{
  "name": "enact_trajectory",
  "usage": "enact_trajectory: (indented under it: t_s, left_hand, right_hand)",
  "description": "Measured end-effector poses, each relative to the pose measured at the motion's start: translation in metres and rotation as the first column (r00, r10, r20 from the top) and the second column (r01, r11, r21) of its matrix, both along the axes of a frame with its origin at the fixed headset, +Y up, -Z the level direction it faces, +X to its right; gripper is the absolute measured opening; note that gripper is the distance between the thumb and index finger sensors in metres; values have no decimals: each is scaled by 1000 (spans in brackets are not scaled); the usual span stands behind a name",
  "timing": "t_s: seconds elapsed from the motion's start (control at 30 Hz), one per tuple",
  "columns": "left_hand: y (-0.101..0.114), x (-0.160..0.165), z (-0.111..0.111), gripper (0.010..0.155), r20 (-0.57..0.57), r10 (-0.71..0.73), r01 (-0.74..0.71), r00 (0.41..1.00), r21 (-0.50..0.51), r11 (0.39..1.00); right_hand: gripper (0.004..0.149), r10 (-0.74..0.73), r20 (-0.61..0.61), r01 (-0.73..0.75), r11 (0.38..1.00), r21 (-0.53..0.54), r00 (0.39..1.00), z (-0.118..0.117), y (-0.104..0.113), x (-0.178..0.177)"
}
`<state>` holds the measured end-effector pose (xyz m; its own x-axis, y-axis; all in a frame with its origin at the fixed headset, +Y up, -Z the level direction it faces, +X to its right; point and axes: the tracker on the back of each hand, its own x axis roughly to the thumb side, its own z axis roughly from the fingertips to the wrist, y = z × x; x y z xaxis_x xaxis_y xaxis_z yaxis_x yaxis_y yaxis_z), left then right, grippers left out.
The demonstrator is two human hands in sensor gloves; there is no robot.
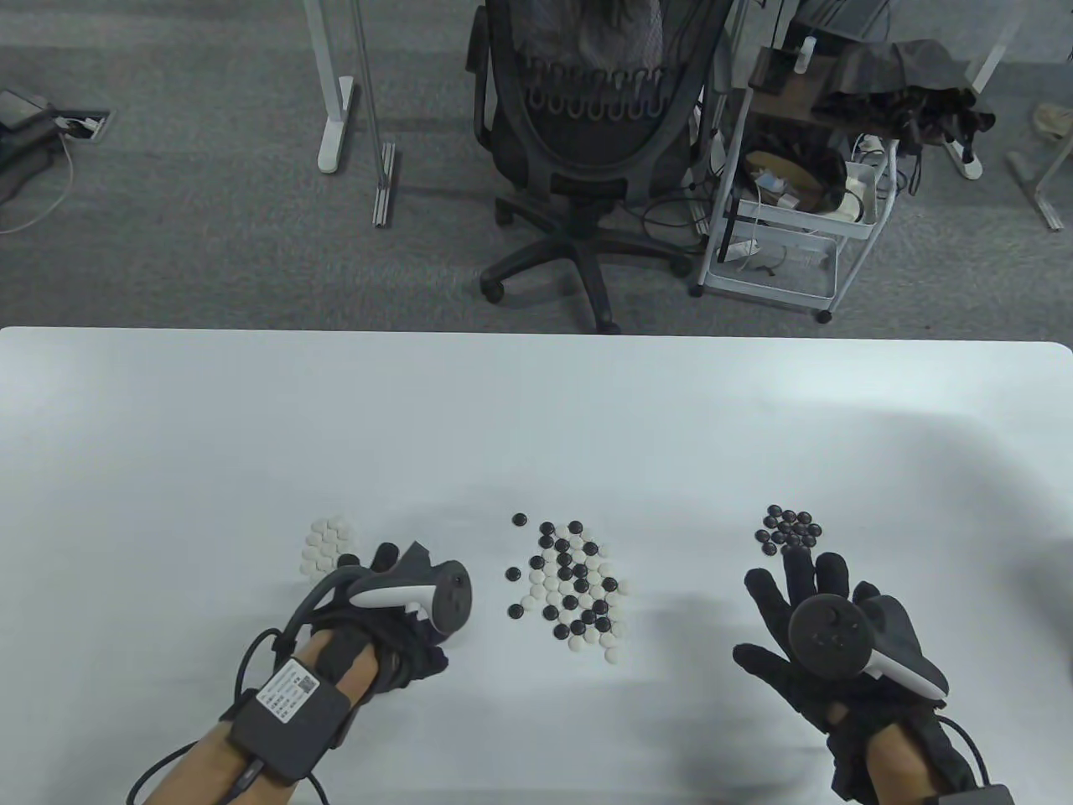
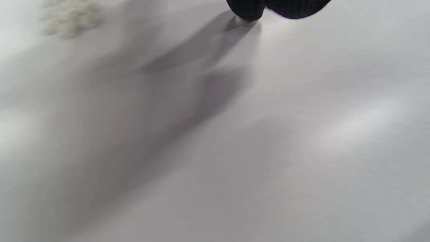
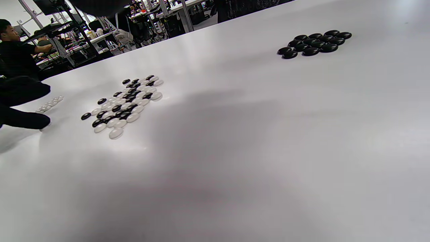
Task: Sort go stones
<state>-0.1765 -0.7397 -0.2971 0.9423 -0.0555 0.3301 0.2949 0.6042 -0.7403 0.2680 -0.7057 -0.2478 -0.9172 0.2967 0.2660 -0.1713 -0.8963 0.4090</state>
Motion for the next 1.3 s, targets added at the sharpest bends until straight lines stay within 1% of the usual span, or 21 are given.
enact_trajectory:
  t_s: [0.07,0.13,0.23,0.3,0.47,0.67,0.77,0.8,0.87,0.97,1.03,1.1,1.2,1.3]
  left_hand:
    - [-2,-25,-14,62,-117,29,-29,993,0,1000]
    - [-4,-40,-25,62,-191,62,-61,980,12,998]
    - [-6,-53,-40,63,-269,124,-115,955,51,992]
    - [-7,-58,-49,63,-325,160,-150,932,55,987]
    - [-7,-71,-69,64,-436,200,-184,877,80,980]
    - [-4,-80,-76,66,-496,219,-198,840,95,976]
    - [0,-81,-78,66,-503,171,-145,847,90,985]
    - [3,-80,-79,66,-504,180,-153,845,95,984]
    - [10,-75,-79,67,-486,214,-179,847,117,977]
    - [26,-53,-75,67,-392,264,-219,881,155,963]
    - [34,-33,-70,67,-312,264,-234,913,131,963]
    - [39,-6,-62,67,-205,247,-231,947,98,968]
    - [38,27,-51,67,-72,218,-215,973,49,975]
    - [32,57,-41,66,42,215,-216,976,12,976]
  right_hand:
    - [84,4,0,-4,1000,-4,1000,0,0,-1]
    - [84,7,-1,-7,1000,-5,1000,0,0,-1]
    - [84,7,0,-7,1000,-6,1000,0,0,-1]
    - [84,9,2,-9,1000,-10,1000,0,-1,-1]
    - [84,9,3,-9,1000,-14,1000,0,-1,-1]
    - [84,4,6,-4,1000,-8,1000,0,0,0]
    - [84,6,5,-6,1000,-12,1000,-1,-1,-1]
    - [84,8,3,-8,1000,-14,1000,-1,-1,-1]
    - [84,8,1,-8,1000,-13,1000,0,-1,-1]
    - [84,5,2,-5,1000,-9,1000,0,0,-1]
    - [84,6,3,-6,1000,-12,1000,0,-1,-1]
    - [84,8,3,-8,1000,-15,1000,0,-1,-1]
    - [84,9,0,-9,1000,-13,1000,0,-1,-2]
    - [84,10,-1,-10,1000,-12,1000,0,-1,-2]
